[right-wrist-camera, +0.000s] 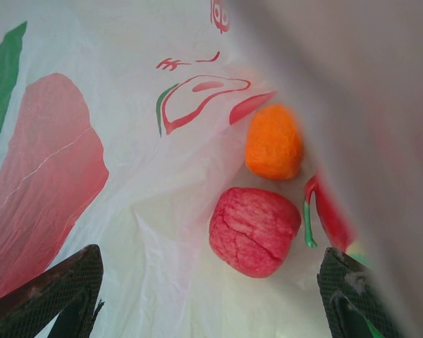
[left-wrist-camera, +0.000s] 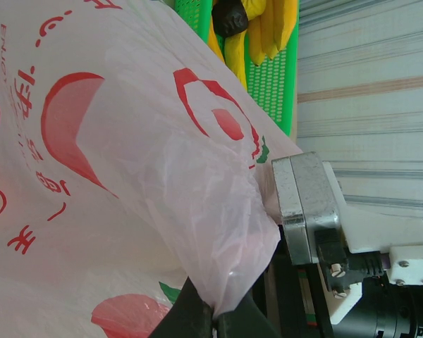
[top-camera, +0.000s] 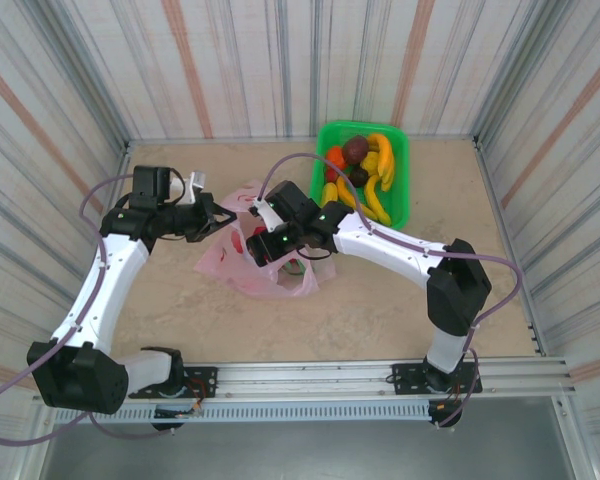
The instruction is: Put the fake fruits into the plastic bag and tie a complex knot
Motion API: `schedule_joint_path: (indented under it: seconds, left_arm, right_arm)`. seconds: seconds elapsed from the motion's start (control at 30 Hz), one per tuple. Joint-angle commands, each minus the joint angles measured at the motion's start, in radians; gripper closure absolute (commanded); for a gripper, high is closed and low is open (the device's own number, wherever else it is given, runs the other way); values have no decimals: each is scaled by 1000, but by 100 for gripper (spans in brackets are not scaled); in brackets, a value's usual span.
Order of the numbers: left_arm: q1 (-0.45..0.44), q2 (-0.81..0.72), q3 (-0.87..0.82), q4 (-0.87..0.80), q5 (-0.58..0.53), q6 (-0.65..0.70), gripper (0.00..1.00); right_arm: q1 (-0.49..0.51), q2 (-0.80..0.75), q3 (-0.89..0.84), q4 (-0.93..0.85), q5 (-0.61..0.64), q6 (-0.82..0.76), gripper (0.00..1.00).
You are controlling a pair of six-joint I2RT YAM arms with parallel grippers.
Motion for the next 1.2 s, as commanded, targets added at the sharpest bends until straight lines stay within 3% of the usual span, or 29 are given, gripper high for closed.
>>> schedule_joint_path:
  seconds: [0.0,0.5,0.77,0.93,1.17]
  left_arm:
    - [-4,-10,11,-12,-3,22,100]
    - [-3,-8,-25,13,4,15,100]
    - [-4,-5,-33,19,5,15,100]
    - [-4,-2,-37,24,7,10,100]
    - [-4,-1,-36,30,7,5,100]
  right_arm:
    - [2,-47,12,-34,35,14,18]
    - [-37,-176,-49,-2,34,66,5]
    - [-43,-228,-75,47,-54,91,3]
    - [-38,-248,-97,87,-184,111,2]
    - [15,-248,-98,105,-228,120,1]
